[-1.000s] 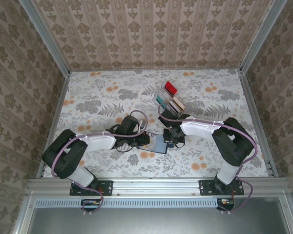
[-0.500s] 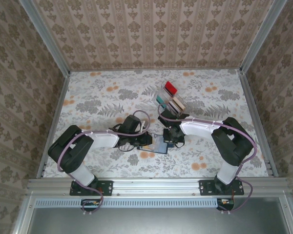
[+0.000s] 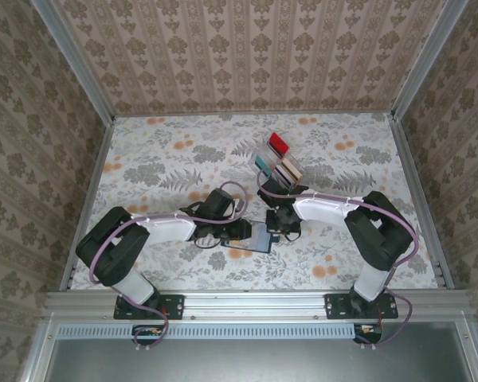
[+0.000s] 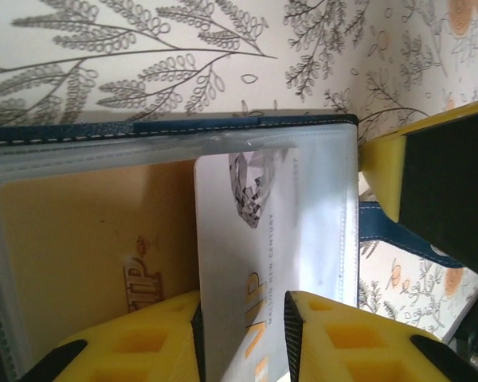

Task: Put the credit cards into the card holder
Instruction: Insert the credit card into the card slot.

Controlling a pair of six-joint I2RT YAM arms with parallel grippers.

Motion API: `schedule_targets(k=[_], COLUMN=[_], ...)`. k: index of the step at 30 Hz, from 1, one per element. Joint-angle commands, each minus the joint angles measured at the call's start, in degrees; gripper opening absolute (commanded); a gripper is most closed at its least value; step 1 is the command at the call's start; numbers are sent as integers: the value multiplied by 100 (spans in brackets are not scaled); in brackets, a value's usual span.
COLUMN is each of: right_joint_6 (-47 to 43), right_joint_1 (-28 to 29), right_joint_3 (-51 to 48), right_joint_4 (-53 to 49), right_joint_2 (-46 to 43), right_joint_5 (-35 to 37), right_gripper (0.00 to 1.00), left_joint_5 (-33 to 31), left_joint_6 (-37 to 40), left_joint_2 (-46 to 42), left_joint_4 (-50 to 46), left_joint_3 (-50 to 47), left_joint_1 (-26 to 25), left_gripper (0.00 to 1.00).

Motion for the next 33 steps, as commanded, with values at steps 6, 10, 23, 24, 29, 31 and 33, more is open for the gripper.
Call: schedule_targets(k=[6,10,23,24,29,31,33], right_joint_6=[62,46,263,262,262,254,227], right_joint_1=[183,222,288,286,288,288,295], right_joint_3=[-112,-103,-106,-128,-142,-131,-131], right_joint_4=[1051,1226,1258,1260,1278,1294,1388], right_joint_2=[542,566,637,649,642,645,639], right_joint_5=[-495,-773,-625,-626,-647,-666,-787], right_gripper=[9,9,9,9,9,9,8], left_joint_5=[-321,-160,-636,-675,-737,-792,-886], left_joint_6=[419,371,404,434,501,508,574], left_joint_2=[35,216,-92,-110,-85,-67,-30], left_joint_4=[-789,-833,-1234,-1290,-1401,-1458,-1618], left_joint_3=[295,414,502,516,570,607,699], left_joint_1=[-109,-171,-259,-258,-269,-299,-355], left_gripper=[21,21,42,42,42,42,42])
